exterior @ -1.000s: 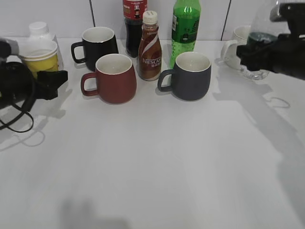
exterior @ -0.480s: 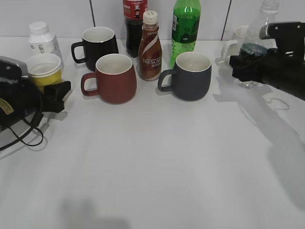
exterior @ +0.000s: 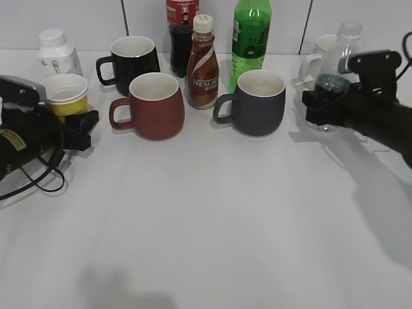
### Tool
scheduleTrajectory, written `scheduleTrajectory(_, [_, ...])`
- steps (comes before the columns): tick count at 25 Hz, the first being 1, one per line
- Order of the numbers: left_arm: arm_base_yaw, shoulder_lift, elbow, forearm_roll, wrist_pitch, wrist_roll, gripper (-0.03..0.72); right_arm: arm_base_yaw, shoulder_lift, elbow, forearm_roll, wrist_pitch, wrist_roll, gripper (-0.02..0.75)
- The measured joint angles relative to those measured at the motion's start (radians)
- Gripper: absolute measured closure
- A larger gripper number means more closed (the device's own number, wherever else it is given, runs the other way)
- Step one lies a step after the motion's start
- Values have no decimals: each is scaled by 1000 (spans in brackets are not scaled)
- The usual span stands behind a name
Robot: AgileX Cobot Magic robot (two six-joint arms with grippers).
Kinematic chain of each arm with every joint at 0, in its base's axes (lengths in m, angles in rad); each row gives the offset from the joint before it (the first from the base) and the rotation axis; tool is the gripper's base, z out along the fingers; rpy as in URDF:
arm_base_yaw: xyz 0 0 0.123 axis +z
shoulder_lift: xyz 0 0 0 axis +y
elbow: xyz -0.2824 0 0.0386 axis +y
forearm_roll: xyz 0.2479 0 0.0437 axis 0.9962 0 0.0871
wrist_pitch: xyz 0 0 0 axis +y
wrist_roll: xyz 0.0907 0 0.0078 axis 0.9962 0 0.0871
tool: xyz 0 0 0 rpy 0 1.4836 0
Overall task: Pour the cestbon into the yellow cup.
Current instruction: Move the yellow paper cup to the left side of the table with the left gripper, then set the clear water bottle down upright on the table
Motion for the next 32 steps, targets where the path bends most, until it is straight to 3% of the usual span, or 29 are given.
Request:
scheduleTrajectory(8, [0, 0, -1, -31, 5, 0, 230, 0, 30, 0, -1, -47, -18, 278])
scheduleTrajectory(14, [0, 0, -1, -31, 21, 0, 91, 0, 30, 0, -1, -47, -19, 279])
scheduleTrajectory(25, [0, -73, 77, -69, 32, -16, 71, 0, 30, 2, -18, -50, -20, 279])
scheduleTrajectory(32, [0, -97, 130, -83, 34, -19, 71, 0, 30, 14, -19, -58, -19, 130])
